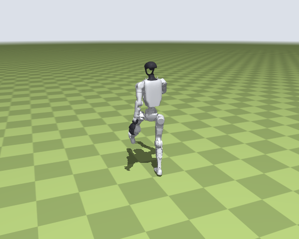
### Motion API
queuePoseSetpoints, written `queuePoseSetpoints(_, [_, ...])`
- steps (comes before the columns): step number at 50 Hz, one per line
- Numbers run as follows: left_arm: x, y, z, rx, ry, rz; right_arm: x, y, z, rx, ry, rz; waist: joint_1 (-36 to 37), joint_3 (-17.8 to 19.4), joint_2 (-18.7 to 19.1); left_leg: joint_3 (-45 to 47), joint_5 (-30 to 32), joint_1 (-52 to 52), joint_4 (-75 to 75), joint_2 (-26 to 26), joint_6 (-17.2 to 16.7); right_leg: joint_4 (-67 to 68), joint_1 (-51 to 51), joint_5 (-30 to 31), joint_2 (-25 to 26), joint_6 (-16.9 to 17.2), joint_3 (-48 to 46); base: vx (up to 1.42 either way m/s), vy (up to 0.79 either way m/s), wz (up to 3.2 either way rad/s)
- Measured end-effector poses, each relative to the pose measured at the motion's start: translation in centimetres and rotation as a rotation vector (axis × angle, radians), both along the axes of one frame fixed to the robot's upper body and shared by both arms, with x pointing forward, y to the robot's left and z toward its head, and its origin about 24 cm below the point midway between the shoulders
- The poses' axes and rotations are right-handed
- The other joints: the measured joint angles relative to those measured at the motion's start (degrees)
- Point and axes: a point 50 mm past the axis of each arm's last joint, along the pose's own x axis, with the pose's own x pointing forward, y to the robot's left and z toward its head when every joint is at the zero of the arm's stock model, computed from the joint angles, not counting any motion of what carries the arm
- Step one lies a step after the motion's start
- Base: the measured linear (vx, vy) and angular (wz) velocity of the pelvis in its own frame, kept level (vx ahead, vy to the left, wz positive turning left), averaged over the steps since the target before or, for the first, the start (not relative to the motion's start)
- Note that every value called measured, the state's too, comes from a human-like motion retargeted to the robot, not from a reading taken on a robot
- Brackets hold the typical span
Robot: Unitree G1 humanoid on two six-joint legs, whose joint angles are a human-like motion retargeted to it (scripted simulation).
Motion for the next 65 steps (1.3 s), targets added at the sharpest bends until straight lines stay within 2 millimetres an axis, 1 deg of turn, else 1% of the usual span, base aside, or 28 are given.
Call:
queuePoseSetpoints(5, [1.0,-0.2,0.1,-0.014,-0.055,0.010,-1.9,1.2,-2.5,-0.002,0.106,0.127,-2.6,-3.1,-1.3,1.4,-1.7,4.4,1.7,1.2,0.5,-2.2,-0.5,-1.1,0.2,0.3,-2.6,0.24,0.10,0.58])
queuePoseSetpoints(7, [2.3,0.1,0.3,-0.005,-0.094,0.001,-2.8,1.1,-4.0,0.021,0.166,0.143,-4.3,-4.4,-2.6,1.6,-4.9,6.1,3.4,1.2,1.6,-3.3,-1.1,-1.6,-0.2,0.8,-4.5,0.24,0.10,1.01])
queuePoseSetpoints(10, [5.9,1.2,1.0,0.021,-0.166,-0.058,-4.3,0.3,-6.0,0.121,0.280,0.155,-7.5,-6.5,-6.3,1.4,-13.6,5.2,13.2,0.6,3.7,-3.2,-3.2,-3.5,-2.0,1.7,-9.3,0.27,0.10,1.41])
queuePoseSetpoints(13, [7.4,2.1,1.7,0.056,-0.229,-0.099,-6.4,0.2,-9.3,0.222,0.395,0.138,-6.7,-9.5,-9.7,2.9,-17.4,8.6,19.0,0.3,4.7,-6.0,-3.1,-3.6,-4.5,2.7,-11.6,0.34,0.11,0.90])
queuePoseSetpoints(16, [10.9,3.3,3.1,0.100,-0.332,-0.116,-8.1,-1.0,-10.9,0.358,0.466,0.106,-5.1,-11.9,-12.0,1.5,-23.4,8.9,28.6,1.2,6.3,-7.2,-3.4,-5.0,-5.4,3.3,-15.3,0.40,0.15,1.19])
queuePoseSetpoints(20, [16.5,3.0,6.1,0.092,-0.582,-0.092,-9.4,-3.2,-12.2,0.502,0.487,-0.004,-4.3,-13.7,-14.6,0.7,-30.7,8.7,37.4,1.5,9.2,-7.3,-4.3,-7.9,-6.4,3.5,-23.2,0.43,0.16,1.82])
queuePoseSetpoints(22, [19.2,2.4,8.2,0.077,-0.730,-0.137,-10.0,-4.3,-12.9,0.562,0.490,-0.076,-3.5,-12.9,-15.8,0.0,-34.3,8.5,39.5,0.8,9.4,-4.0,-6.1,-9.9,-7.6,2.4,-27.3,0.43,0.14,1.97])
queuePoseSetpoints(25, [22.0,1.4,11.7,0.056,-0.918,-0.274,-11.0,-5.8,-14.0,0.598,0.497,-0.167,-2.0,-9.3,-15.5,-4.7,-39.3,9.1,40.2,-0.9,9.7,11.8,-11.3,-13.2,-10.5,-4.0,-31.3,0.42,0.13,1.87])
queuePoseSetpoints(28, [23.9,0.3,13.9,0.084,-0.990,-0.404,-11.0,-7.0,-13.8,0.426,0.463,-0.217,-1.4,-3.1,-14.2,-9.1,-42.7,5.9,47.0,-3.4,12.2,43.5,-25.5,-10.3,-17.1,-11.0,-27.7,0.40,0.09,1.64])
queuePoseSetpoints(31, [25.6,0.0,14.1,0.184,-0.921,-0.499,-11.0,-7.7,-13.1,0.017,0.382,-0.223,-3.2,1.6,-11.8,-11.8,-45.6,5.2,52.3,-4.3,11.7,65.9,-40.0,-10.6,-21.6,-12.8,-22.6,0.50,-0.03,1.15])
queuePoseSetpoints(33, [26.1,0.5,13.8,0.272,-0.845,-0.564,-11.4,-7.7,-12.7,-0.207,0.334,-0.186,-6.0,2.2,-9.6,-12.9,-46.6,8.1,50.3,-3.0,10.5,72.0,-48.2,-12.8,-23.2,-12.9,-21.0,0.64,-0.13,0.48])
queuePoseSetpoints(35, [25.8,1.0,13.2,0.332,-0.810,-0.569,-12.7,-7.4,-12.6,-0.273,0.309,-0.134,-10.4,-0.3,-7.7,-13.1,-44.7,11.8,43.9,-0.6,9.3,71.1,-56.4,-12.2,-23.1,-11.1,-20.3,0.75,-0.19,0.11])
queuePoseSetpoints(38, [22.8,1.0,11.4,0.280,-0.844,-0.317,-16.7,-7.8,-12.6,-0.188,0.332,-0.098,-18.9,-7.9,-3.3,-12.1,-31.5,18.6,29.0,4.4,6.5,57.5,-61.5,-8.3,-23.0,-8.1,-26.1,0.93,-0.29,-0.16])
queuePoseSetpoints(41, [19.4,-0.1,9.2,0.176,-0.839,-0.052,-22.3,-10.4,-13.5,-0.168,0.453,-0.172,-27.7,-13.1,1.8,-12.1,-8.8,26.2,16.5,9.0,-0.5,33.8,-54.8,-2.1,-20.6,-3.3,-34.4,1.09,-0.43,0.21])
queuePoseSetpoints(42, [18.6,-0.5,8.7,0.149,-0.835,-0.006,-24.4,-11.6,-14.1,-0.179,0.518,-0.222,-30.5,-13.9,2.1,-11.9,-2.3,28.6,14.2,8.8,-2.5,25.1,-51.6,0.6,-20.3,-0.4,-34.6,1.13,-0.31,0.83])
queuePoseSetpoints(43, [18.3,-1.0,8.5,0.125,-0.837,0.010,-26.4,-13.1,-14.8,-0.198,0.596,-0.287,-33.2,-14.3,0.5,-10.9,2.1,30.6,13.5,5.6,-2.5,16.5,-48.7,3.5,-22.1,3.4,-31.9,1.08,-0.34,0.68])
queuePoseSetpoints(44, [18.1,-1.2,8.4,0.117,-0.838,0.004,-28.5,-14.4,-15.6,-0.210,0.690,-0.347,-34.7,-14.9,-1.1,-9.4,3.8,31.9,14.6,3.9,-2.5,8.1,-46.2,5.7,-21.8,5.0,-29.1,1.00,-0.51,0.26])
queuePoseSetpoints(45, [18.0,-1.2,8.4,0.116,-0.837,-0.014,-30.8,-15.4,-16.5,-0.215,0.794,-0.405,-35.6,-15.5,-2.8,-7.6,4.1,32.8,16.6,2.9,-2.5,-0.3,-44.0,7.5,-20.4,5.5,-26.1,1.01,-0.79,-0.29])
queuePoseSetpoints(48, [17.4,-0.6,8.2,0.140,-0.799,-0.189,-37.9,-16.8,-19.1,-0.111,1.170,-0.514,-36.2,-17.4,-6.2,-5.5,-5.6,34.4,31.0,4.4,-2.5,-10.2,-36.5,3.3,-18.4,5.5,-19.8,1.14,-0.82,-0.49])
queuePoseSetpoints(50, [17.4,-0.1,8.5,0.136,-0.777,-0.341,-42.5,-16.9,-20.1,0.073,1.387,-0.603,-35.4,-18.2,-7.1,-4.6,-11.9,34.0,43.7,6.2,-2.5,-9.6,-31.8,-0.6,-19.3,5.5,-21.6,1.17,-0.62,-0.63])
queuePoseSetpoints(51, [17.8,0.1,8.9,0.135,-0.775,-0.420,-44.6,-16.8,-20.8,0.193,1.458,-0.692,-34.4,-17.9,-7.2,-4.5,-14.2,33.5,50.3,6.8,-2.1,-8.0,-29.7,0.1,-20.0,5.4,-23.4,1.10,-0.52,-0.79])
queuePoseSetpoints(53, [18.9,1.0,10.1,0.173,-0.770,-0.570,-47.6,-16.2,-22.5,0.416,1.529,-0.915,-31.9,-16.4,-7.0,-5.0,-18.1,31.1,62.8,7.2,-0.4,-5.0,-27.3,6.0,-19.9,3.8,-23.9,0.94,-0.45,-1.09])
queuePoseSetpoints(54, [19.3,1.8,10.6,0.217,-0.758,-0.618,-47.9,-16.1,-23.6,0.464,1.518,-1.030,-30.5,-14.7,-6.4,-5.9,-20.4,29.5,68.1,6.8,0.6,0.5,-28.7,7.5,-19.1,1.4,-22.2,0.78,-0.38,-1.41])
queuePoseSetpoints(55, [19.7,2.6,11.1,0.268,-0.742,-0.653,-47.6,-16.0,-24.8,0.483,1.497,-1.138,-29.1,-12.6,-5.6,-7.1,-23.0,27.8,73.1,6.2,1.7,8.2,-31.0,7.6,-18.1,-1.6,-19.9,0.69,-0.32,-1.53])
queuePoseSetpoints(57, [18.8,4.0,10.5,0.366,-0.689,-0.561,-43.2,-17.2,-26.1,0.354,1.362,-1.311,-27.6,-8.4,-2.3,-11.6,-28.1,23.1,78.3,2.5,2.9,15.6,-30.4,3.2,-13.6,-1.5,-17.2,0.59,-0.27,-1.51])
queuePoseSetpoints(60, [14.8,3.9,7.4,0.312,-0.563,-0.356,-31.8,-17.6,-25.9,0.295,1.030,-1.313,-27.3,-3.7,1.7,-13.8,-33.9,16.0,74.7,-0.8,4.3,20.7,-26.4,-0.7,-7.9,1.0,-16.2,0.51,-0.21,-1.24])
queuePoseSetpoints(62, [11.9,2.9,5.1,0.182,-0.461,-0.292,-23.3,-15.6,-24.7,0.432,0.861,-1.108,-25.3,-2.6,4.6,-11.3,-32.4,13.3,61.7,-0.8,4.9,16.3,-21.5,0.5,-3.7,0.7,-14.8,0.45,-0.13,-1.51])
queuePoseSetpoints(65, [7.9,1.7,2.6,0.053,-0.296,-0.324,-12.3,-10.8,-20.3,0.405,0.682,-0.647,-18.7,-2.1,8.7,-2.9,-19.4,15.2,29.7,0.8,2.2,10.0,-15.2,2.7,1.8,1.2,-9.3,0.42,-0.04,-2.16])
